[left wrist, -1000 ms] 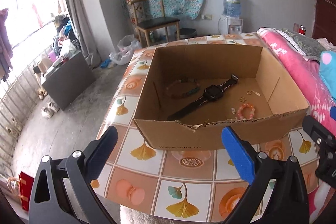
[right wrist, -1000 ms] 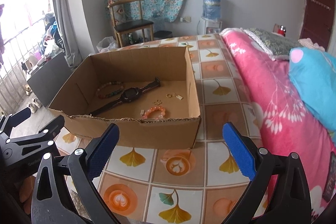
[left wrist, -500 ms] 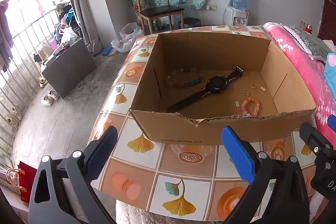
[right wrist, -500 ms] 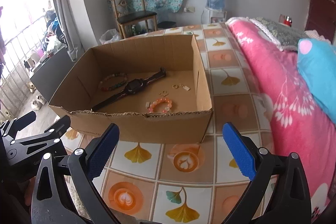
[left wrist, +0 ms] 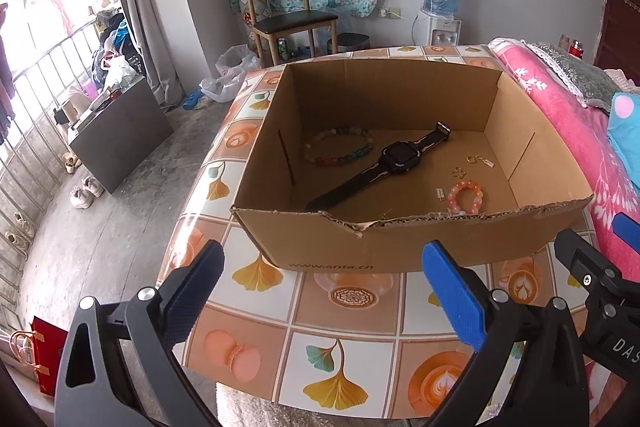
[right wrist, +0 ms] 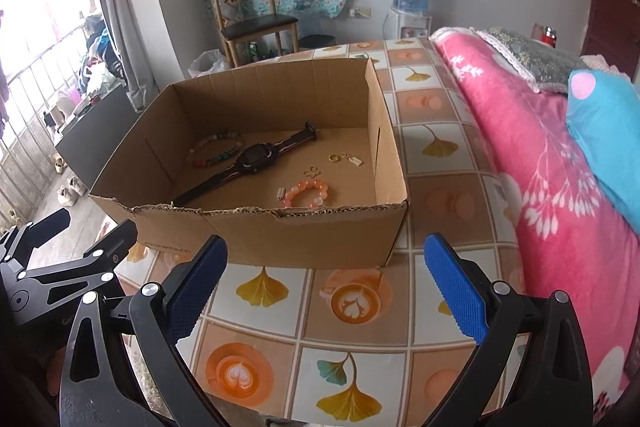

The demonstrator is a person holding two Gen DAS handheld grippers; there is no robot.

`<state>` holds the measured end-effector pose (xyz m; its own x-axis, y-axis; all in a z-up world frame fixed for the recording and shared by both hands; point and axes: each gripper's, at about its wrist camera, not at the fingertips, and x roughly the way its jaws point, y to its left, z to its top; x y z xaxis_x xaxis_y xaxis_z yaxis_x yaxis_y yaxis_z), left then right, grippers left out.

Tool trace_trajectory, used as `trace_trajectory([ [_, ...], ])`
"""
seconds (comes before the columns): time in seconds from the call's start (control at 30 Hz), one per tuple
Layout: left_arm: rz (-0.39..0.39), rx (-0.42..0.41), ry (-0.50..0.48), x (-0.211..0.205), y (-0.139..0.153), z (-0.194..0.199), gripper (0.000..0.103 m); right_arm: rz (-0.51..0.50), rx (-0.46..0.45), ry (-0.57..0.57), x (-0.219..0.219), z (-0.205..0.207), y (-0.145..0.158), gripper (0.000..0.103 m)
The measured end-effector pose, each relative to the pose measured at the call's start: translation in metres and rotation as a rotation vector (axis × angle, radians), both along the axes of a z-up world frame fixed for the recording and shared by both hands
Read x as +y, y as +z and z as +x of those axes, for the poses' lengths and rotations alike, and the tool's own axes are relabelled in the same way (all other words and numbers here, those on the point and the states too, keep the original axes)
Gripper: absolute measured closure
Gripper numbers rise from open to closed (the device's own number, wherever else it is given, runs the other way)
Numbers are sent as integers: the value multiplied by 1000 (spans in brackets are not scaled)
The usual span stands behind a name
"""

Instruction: Organize jewelry

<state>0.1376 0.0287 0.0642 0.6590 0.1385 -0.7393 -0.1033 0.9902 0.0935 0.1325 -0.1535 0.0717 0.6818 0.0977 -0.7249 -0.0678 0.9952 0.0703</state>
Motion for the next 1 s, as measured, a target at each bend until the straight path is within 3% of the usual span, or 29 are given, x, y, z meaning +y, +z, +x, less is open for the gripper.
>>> trace_trajectory([
  [1.0, -29, 22, -4, 1, -5, 4, 5, -1, 1, -12, 1, -3, 2, 8],
])
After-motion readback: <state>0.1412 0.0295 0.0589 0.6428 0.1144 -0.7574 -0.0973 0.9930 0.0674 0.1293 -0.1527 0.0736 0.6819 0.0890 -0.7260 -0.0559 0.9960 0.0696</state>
